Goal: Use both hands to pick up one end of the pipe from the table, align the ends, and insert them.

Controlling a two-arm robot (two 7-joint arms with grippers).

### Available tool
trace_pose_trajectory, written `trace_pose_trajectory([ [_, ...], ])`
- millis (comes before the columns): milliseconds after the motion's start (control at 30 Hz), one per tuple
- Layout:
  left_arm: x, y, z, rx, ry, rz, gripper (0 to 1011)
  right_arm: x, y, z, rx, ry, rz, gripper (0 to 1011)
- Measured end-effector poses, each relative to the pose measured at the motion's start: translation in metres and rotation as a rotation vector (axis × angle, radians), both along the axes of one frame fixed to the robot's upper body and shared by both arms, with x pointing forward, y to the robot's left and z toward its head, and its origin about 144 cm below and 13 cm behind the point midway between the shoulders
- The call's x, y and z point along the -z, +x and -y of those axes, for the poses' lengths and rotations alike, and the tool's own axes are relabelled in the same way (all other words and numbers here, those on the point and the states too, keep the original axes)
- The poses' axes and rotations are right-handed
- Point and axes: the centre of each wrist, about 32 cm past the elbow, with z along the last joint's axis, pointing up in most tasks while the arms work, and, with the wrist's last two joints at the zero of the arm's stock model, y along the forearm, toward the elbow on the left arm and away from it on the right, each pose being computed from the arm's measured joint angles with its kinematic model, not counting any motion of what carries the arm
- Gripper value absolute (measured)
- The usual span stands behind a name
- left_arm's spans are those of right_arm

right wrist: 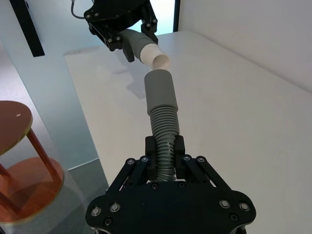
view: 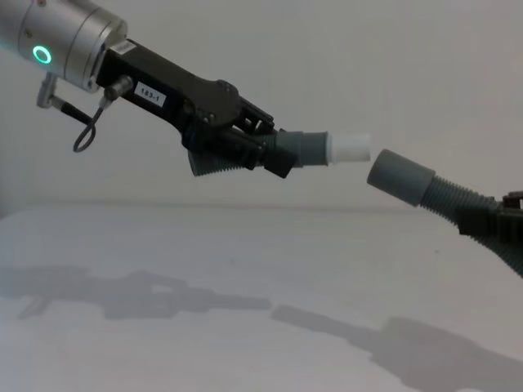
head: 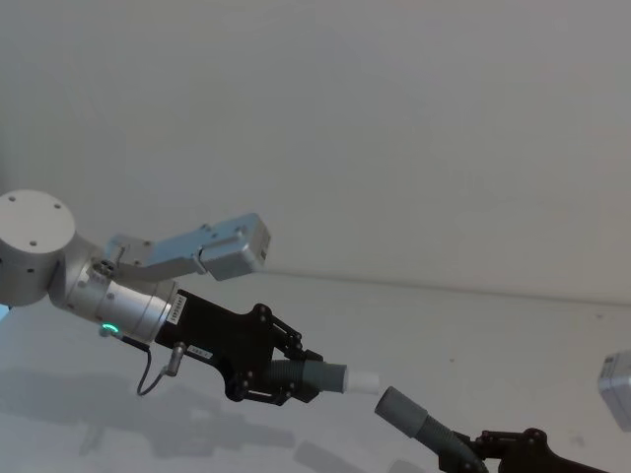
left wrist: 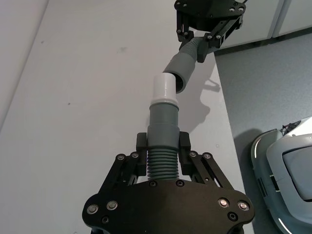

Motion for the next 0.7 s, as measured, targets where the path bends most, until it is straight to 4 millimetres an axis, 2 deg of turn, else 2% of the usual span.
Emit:
trace_pose_trajectory([
  [700, 0.0039, 0.006, 0.0003, 0.016, -0.004, -0.006, 340, -0.0024, 0.0017, 0.0008, -0.008, 0.021, -0.01, 185],
])
